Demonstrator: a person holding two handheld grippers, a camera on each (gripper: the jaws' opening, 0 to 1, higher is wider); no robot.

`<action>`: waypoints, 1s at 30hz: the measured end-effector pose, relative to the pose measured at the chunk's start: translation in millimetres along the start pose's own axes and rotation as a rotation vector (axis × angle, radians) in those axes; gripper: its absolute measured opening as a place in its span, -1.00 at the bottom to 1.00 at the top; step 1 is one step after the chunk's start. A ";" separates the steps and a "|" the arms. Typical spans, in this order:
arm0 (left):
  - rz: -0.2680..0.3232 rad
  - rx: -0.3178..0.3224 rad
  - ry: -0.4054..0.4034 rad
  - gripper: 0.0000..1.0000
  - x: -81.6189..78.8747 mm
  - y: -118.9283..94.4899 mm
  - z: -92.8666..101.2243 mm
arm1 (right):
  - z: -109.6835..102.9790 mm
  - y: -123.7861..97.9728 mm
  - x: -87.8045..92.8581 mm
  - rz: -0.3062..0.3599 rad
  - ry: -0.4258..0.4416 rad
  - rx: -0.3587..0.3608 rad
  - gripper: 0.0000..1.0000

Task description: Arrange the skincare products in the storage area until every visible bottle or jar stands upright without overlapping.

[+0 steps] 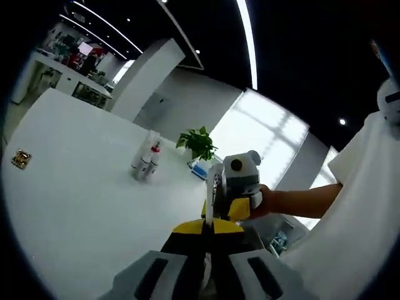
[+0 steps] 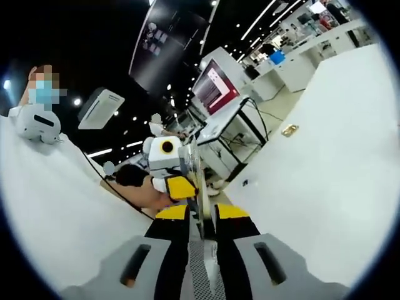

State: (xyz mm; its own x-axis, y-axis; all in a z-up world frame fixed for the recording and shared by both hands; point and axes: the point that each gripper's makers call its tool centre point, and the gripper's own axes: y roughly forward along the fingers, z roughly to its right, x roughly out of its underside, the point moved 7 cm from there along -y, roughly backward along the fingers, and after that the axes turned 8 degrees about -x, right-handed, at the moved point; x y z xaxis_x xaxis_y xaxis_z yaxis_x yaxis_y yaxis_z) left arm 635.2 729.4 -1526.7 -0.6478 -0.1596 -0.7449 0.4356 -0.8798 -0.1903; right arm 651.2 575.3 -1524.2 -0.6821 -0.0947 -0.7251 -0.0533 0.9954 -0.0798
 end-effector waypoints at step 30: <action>0.045 0.043 -0.055 -0.77 -3.8 1.3 0.5 | -10.3 -13.5 -5.1 0.320 0.225 -0.064 -0.98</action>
State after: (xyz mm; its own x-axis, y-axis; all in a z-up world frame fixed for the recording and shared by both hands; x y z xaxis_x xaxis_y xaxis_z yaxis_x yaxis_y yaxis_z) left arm 637.9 728.7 -1523.8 -0.6617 -0.2227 -0.7159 0.4388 -0.8893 -0.1289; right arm 647.8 562.5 -1512.3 -0.8142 0.2188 -0.5377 0.1473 0.9738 0.1732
